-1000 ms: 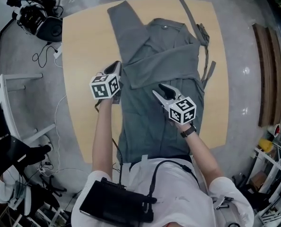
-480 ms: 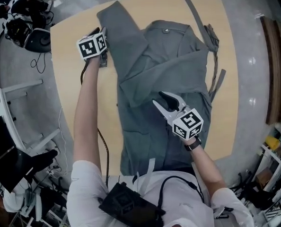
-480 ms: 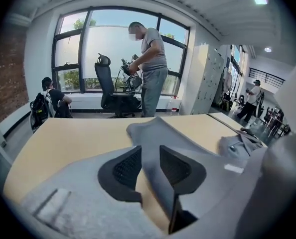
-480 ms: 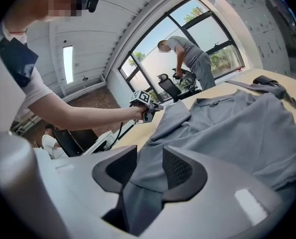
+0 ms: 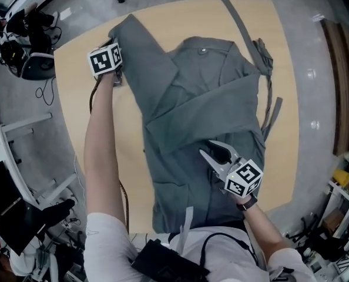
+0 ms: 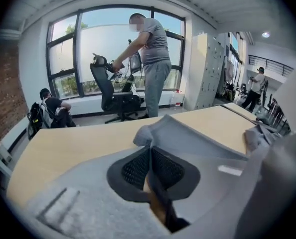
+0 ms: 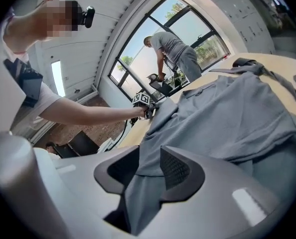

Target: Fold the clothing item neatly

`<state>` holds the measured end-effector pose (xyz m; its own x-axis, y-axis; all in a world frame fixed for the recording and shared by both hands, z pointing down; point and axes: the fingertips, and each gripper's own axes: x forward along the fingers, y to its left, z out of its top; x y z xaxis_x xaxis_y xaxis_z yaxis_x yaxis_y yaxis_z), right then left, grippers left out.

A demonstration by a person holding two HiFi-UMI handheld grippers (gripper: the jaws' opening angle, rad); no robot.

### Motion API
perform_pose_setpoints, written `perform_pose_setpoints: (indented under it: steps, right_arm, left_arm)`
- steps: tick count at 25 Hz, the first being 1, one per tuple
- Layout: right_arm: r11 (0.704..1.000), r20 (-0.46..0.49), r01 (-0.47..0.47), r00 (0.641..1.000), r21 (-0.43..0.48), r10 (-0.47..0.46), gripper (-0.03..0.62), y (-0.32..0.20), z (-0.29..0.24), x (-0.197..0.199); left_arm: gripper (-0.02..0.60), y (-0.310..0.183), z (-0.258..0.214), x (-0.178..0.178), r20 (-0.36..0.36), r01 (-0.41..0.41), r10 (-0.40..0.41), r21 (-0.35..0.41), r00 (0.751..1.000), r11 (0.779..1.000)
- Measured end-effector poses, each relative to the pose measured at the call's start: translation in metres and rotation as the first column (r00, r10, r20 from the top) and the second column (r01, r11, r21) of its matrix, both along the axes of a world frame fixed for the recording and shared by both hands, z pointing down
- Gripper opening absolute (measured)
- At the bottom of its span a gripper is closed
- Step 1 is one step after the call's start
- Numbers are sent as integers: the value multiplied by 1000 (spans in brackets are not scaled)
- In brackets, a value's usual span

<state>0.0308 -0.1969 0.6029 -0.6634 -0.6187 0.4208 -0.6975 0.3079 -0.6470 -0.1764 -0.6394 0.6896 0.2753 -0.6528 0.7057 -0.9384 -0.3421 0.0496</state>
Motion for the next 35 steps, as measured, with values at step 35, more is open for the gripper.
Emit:
perform_pose_setpoints:
  steps: [35]
  right_arm:
    - [947,-71,-310,946,88,317,109,71,-56,155]
  left_arm:
    - [17,461,-105,261,171,-694,673,223,720,685]
